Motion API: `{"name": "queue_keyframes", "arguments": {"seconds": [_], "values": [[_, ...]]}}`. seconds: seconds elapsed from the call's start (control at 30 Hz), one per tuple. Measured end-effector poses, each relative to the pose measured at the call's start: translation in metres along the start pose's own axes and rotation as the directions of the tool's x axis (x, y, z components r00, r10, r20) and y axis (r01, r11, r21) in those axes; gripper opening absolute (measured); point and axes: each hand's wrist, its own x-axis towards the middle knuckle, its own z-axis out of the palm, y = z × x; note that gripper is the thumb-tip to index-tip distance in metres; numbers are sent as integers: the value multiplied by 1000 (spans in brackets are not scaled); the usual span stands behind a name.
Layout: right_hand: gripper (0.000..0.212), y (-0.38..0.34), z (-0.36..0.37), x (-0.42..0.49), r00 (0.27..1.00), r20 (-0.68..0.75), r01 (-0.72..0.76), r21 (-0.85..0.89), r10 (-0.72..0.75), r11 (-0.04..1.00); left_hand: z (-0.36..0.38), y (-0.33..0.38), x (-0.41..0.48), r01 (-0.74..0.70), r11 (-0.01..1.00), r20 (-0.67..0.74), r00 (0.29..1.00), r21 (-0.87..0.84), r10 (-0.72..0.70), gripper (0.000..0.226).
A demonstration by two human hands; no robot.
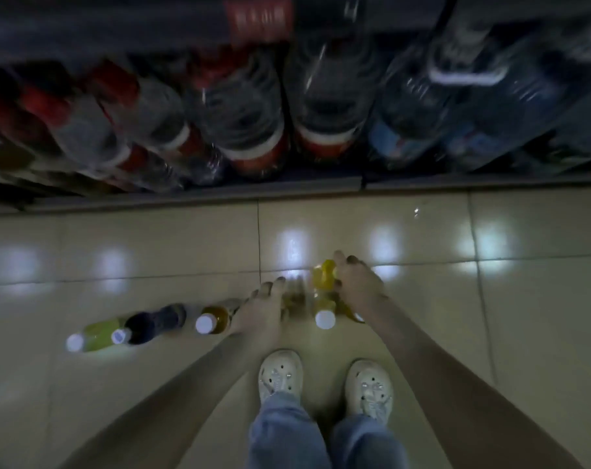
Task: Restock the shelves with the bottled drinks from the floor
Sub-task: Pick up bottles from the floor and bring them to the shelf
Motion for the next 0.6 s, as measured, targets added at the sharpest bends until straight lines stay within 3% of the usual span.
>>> {"name": "queue_keyframes", "arguments": {"seconds": [0.13,0.3,0.4,0.5,0.6], "values": [[55,-4,44,25,1000,-15,5,-43,-6,999,20,-15,22,-34,998,-3,999,-44,34,55],[51,-13,28,3,999,27,-24,-105,27,994,-3,-13,-8,8,995,31,999,-100,-5,37],[54,-19,-14,-46,998,24,-58,-38,58,998,-46,10,-47,23,990,15,1000,-142,-21,39],[46,-23,-83,-111,993,-75,-91,-62,86,994,-101,44,-92,-14,988,-35,999,-152,9,37],[41,-10,-167,-177,966,-191,-166,47,172,985,-158,84,-142,-59,984,-41,998,-169,53,32]]}}
